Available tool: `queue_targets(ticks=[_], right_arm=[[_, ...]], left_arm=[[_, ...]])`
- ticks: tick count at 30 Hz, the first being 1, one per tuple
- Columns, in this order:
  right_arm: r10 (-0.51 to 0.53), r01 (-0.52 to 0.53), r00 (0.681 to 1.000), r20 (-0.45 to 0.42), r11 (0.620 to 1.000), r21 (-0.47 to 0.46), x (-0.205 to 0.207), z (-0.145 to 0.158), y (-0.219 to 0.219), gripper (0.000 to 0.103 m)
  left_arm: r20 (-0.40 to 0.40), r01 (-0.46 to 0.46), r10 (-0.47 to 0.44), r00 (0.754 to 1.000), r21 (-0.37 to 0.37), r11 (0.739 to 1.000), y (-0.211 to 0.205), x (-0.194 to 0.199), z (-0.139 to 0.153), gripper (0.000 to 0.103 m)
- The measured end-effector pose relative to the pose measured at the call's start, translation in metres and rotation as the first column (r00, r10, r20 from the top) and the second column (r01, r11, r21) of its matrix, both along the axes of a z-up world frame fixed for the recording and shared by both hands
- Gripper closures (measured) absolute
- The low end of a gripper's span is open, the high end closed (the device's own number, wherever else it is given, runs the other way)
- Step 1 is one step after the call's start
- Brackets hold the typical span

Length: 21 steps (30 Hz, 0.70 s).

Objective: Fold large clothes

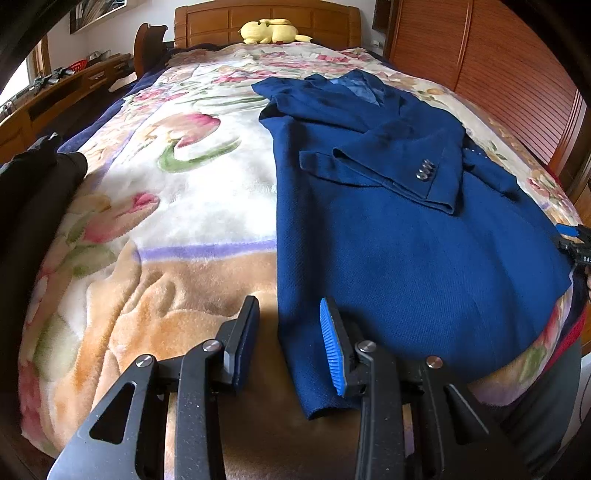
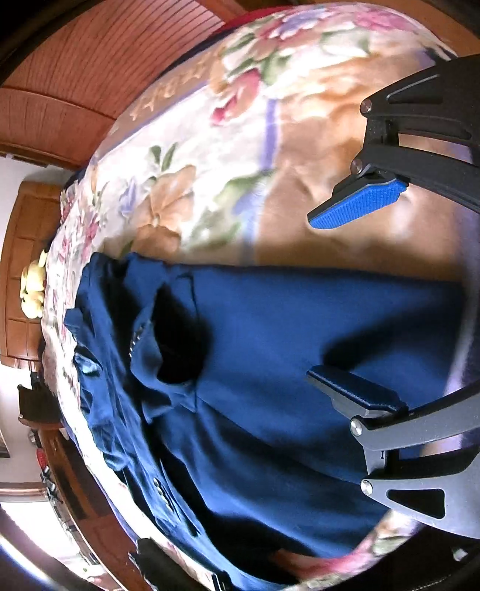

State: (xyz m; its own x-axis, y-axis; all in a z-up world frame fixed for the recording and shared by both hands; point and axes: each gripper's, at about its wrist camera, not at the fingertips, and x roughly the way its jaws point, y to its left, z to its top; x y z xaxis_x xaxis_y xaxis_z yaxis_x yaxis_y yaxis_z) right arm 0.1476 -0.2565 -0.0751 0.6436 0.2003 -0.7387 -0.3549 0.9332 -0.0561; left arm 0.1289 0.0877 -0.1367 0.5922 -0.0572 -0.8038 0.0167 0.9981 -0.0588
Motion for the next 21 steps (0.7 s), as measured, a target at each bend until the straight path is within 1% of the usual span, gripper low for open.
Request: queue_targets(ticks=[6, 11, 14, 21], right_arm=[[0.021, -0.021, 1.0, -0.002, 1.0, 0.019, -0.009, -0.006, 0.002, 0.025], [0.017, -0.016, 1.0, -0.005, 0.998, 0.063, -0.005, -0.01, -0.004, 0.025], [0.018, -0.017, 1.0, -0.002, 0.998, 0.068, -0.009, -0.011, -0.003, 0.025], [0.039, -0.038, 0.999, -0.006, 0.997, 0.071, -0.011, -0.012, 0.001, 0.036]], left_arm=[[-0.007, 0.011, -0.011, 1.0, 0.023, 1.0, -0.007, -0.011, 0.008, 0.068], [-0.002, 0.007, -0.007, 1.0, 0.024, 1.0, -0.01, -0.019, 0.009, 0.068], [0.007, -0.006, 0.006, 1.0, 0.019, 1.0, -0.011, -0.02, 0.007, 0.068], [0.017, -0.023, 0.023, 1.0, 0.009, 1.0, -0.012, -0.021, 0.007, 0.068]])
